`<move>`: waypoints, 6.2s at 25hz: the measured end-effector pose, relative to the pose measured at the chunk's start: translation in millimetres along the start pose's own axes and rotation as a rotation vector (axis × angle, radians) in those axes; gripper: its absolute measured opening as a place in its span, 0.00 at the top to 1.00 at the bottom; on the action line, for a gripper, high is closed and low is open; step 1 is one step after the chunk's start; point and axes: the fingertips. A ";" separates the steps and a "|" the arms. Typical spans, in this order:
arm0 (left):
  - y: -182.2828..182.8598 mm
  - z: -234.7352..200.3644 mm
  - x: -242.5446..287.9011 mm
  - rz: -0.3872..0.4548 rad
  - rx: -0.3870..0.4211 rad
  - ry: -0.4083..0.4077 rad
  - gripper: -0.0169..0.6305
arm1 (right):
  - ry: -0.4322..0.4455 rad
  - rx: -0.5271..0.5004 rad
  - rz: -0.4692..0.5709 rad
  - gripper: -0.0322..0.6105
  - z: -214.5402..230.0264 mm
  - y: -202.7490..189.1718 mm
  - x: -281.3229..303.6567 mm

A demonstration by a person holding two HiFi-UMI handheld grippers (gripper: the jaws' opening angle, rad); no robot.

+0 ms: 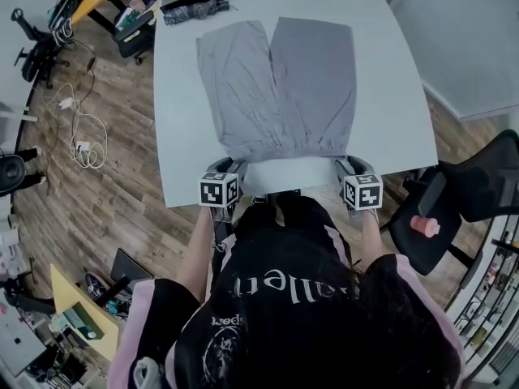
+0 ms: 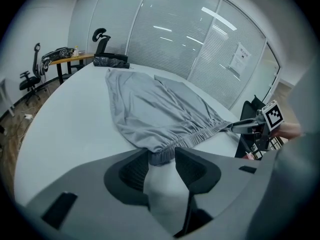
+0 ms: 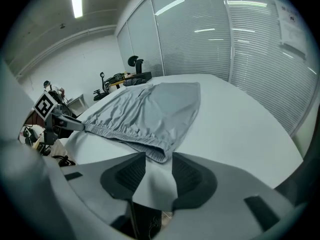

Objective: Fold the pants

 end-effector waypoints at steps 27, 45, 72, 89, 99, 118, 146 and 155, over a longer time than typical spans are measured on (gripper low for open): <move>87.7 27.4 -79.9 0.307 0.032 -0.055 0.89 | 0.118 -0.057 0.221 0.89 -24.2 91.8 -62.5; 210.0 31.2 -177.9 0.665 0.152 -0.087 0.89 | 0.266 -0.243 0.448 0.90 -50.2 209.0 -147.6; 250.6 -101.9 46.2 0.216 0.164 0.045 0.89 | 0.194 -0.136 0.144 0.89 35.8 284.0 112.0; 200.7 -119.3 22.2 0.258 -0.073 0.064 0.65 | 0.162 -0.038 0.146 0.77 26.8 230.5 90.5; 227.3 -75.6 -61.6 0.473 0.010 -0.042 0.72 | 0.194 -0.135 0.282 0.77 -27.3 241.6 26.3; 131.3 -2.8 -195.0 0.573 0.230 -0.070 0.76 | 0.237 -0.135 0.400 0.77 -177.8 154.7 -88.8; 99.4 80.9 -236.2 0.662 0.257 -0.177 0.81 | 0.224 -0.142 0.461 0.83 -224.6 99.4 -160.9; 83.1 140.9 -264.3 0.710 0.244 -0.122 0.81 | 0.294 -0.169 0.488 0.84 -213.5 62.0 -206.7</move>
Point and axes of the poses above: the fingertips, and each gripper's own axes: x forward along the fingers, z to its right, y out of its top, and after that the axes turned 5 degrees about x, right-handed
